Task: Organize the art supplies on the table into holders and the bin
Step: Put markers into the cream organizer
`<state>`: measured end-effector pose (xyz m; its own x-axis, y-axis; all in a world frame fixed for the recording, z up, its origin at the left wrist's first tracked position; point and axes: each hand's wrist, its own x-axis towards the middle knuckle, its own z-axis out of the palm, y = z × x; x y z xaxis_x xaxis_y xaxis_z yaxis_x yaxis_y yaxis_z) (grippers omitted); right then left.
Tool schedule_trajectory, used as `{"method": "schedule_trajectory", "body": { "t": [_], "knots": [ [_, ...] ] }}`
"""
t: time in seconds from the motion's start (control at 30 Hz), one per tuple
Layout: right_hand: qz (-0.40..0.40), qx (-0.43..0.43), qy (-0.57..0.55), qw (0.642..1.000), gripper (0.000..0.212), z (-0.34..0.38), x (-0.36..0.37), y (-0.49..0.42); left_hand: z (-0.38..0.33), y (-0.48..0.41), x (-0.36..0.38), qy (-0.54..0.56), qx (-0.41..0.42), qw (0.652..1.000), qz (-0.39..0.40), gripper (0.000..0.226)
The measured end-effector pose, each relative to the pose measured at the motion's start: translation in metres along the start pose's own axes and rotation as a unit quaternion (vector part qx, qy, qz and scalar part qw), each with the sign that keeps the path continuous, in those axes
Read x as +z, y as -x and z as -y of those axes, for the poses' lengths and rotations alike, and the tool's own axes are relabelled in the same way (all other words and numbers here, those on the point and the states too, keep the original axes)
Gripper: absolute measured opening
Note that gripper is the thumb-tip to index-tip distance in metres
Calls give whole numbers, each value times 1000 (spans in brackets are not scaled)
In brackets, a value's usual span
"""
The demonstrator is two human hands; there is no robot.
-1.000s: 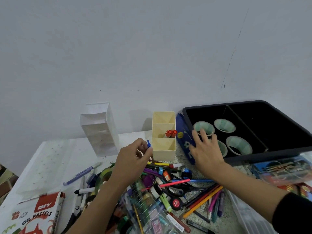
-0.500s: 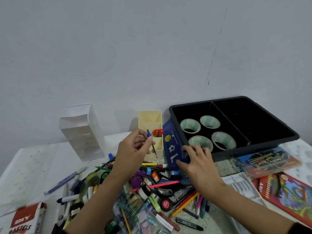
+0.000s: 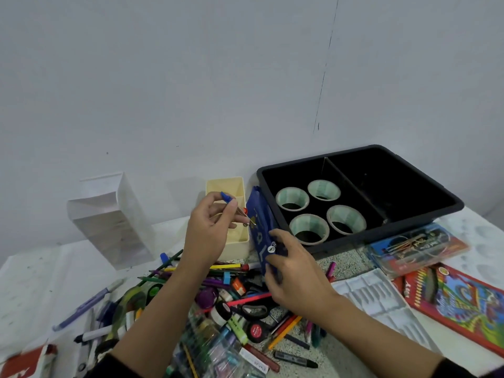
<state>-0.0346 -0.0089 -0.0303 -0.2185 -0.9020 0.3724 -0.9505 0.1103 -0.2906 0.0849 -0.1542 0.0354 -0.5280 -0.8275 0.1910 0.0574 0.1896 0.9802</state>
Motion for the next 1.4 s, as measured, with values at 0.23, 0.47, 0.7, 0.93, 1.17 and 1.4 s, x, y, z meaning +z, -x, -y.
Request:
{"method": "schedule_trajectory", "body": {
  "t": [0.23, 0.47, 0.7, 0.93, 1.17, 1.4],
  "knots": [
    [-85, 24, -13, 996, 29, -6, -3, -24, -7, -23, 3, -21, 9, 1000, -12, 7],
    [-83, -9, 114, 990, 42, -5, 3, -14, -7, -45, 7, -199, 60, 976, 68, 10],
    [-96, 26, 155, 983, 42, -15, 9, -2, 2, -60, 25, -295, 74, 949, 84, 13],
    [-98, 37, 126, 986, 29, -15, 11, 2, 16, -69, 45, -418, 90, 899, 101, 21],
    [-105, 46, 117, 987, 26, -15, 12, 1, 14, -70, 55, -508, 29, 843, 177, 15],
    [-93, 28, 144, 985, 16, -18, 3, -14, -27, -67, 30, -482, 83, 869, 71, 10]
  ]
}}
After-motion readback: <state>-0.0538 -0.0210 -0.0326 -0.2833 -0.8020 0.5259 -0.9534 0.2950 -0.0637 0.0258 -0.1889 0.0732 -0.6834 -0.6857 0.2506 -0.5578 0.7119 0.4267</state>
